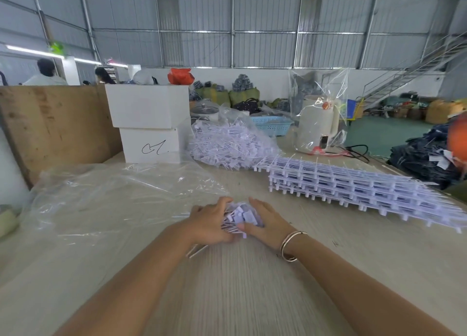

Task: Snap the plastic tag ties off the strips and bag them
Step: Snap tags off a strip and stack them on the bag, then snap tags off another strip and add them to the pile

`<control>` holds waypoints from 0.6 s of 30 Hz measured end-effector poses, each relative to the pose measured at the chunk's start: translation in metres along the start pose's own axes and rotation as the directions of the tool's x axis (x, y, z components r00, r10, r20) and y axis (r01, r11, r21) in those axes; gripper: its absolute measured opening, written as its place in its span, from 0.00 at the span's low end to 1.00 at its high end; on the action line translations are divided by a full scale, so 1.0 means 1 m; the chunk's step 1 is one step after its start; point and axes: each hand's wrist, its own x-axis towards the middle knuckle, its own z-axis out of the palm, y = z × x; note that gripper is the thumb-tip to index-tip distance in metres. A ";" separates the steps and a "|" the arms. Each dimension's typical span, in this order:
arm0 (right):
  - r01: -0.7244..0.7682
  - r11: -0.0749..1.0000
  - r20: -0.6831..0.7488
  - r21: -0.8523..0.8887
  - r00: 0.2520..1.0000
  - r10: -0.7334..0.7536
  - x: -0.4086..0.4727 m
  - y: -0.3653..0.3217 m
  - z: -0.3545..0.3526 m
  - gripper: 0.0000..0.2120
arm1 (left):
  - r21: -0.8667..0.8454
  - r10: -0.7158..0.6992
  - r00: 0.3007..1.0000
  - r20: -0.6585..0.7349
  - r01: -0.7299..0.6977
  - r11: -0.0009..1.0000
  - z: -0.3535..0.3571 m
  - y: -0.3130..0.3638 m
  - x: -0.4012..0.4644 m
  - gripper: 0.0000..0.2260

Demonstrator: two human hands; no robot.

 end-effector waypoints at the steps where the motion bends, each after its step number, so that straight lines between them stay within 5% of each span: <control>1: -0.006 1.000 -0.024 0.014 1.000 0.007 -0.003 0.000 -0.003 0.37 | 0.039 0.016 0.999 -0.028 -0.014 0.999 -0.001 -0.005 -0.003 0.36; 4: 0.033 0.993 -0.113 -0.116 0.992 -0.047 -0.009 0.001 -0.017 0.32 | 0.116 0.111 0.988 -0.105 -0.098 0.988 -0.001 -0.019 -0.015 0.24; 7: 0.018 0.939 -0.262 -0.344 0.958 -0.114 -0.012 0.009 -0.042 0.24 | 0.232 0.096 0.985 -0.143 -0.061 0.971 0.000 -0.033 -0.027 0.27; 13: -0.300 0.702 -0.491 -0.646 0.867 -0.082 -0.004 0.039 -0.089 0.22 | 0.209 -0.120 0.991 -0.060 0.130 0.969 -0.016 -0.032 -0.039 0.38; 18: -0.456 0.581 -0.512 -0.674 0.855 0.078 0.011 0.054 -0.112 0.24 | 0.182 0.051 0.989 -0.138 -0.025 0.983 -0.026 0.004 -0.058 0.36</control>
